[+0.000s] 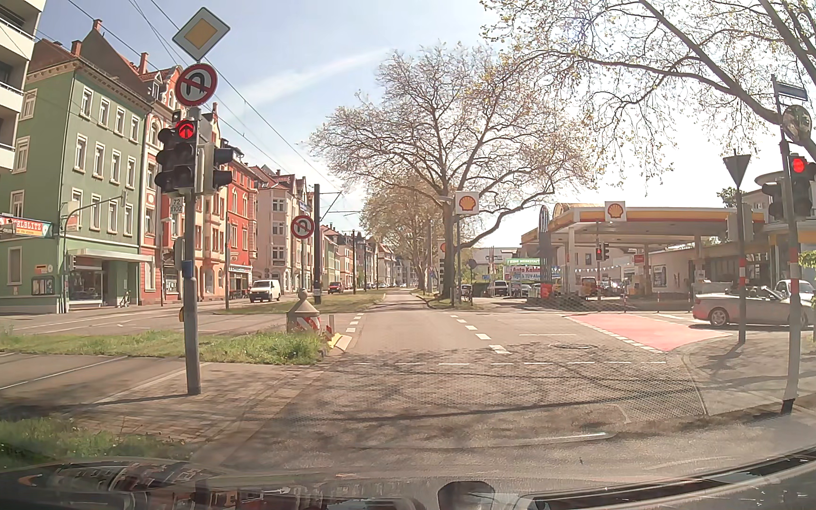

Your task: Follow the waypoints while adhering to traffic rules and regulations

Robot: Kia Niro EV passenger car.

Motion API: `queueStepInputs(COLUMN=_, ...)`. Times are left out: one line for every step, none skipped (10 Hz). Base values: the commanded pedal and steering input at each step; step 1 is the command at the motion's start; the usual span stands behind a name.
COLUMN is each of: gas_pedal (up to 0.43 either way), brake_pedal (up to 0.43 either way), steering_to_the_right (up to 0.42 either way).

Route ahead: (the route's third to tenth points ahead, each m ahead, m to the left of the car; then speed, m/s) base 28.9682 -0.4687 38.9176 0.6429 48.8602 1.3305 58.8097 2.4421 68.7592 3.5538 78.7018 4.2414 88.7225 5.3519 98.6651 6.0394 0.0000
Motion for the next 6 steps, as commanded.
queueStepInputs(gas_pedal=0.000, brake_pedal=0.220, steering_to_the_right=-0.003)
queueStepInputs(gas_pedal=0.000, brake_pedal=0.220, steering_to_the_right=-0.003)
queueStepInputs(gas_pedal=0.000, brake_pedal=0.220, steering_to_the_right=-0.003)
queueStepInputs(gas_pedal=0.000, brake_pedal=0.220, steering_to_the_right=-0.003)
queueStepInputs(gas_pedal=0.000, brake_pedal=0.220, steering_to_the_right=-0.003)
queueStepInputs(gas_pedal=0.000, brake_pedal=0.220, steering_to_the_right=-0.003)
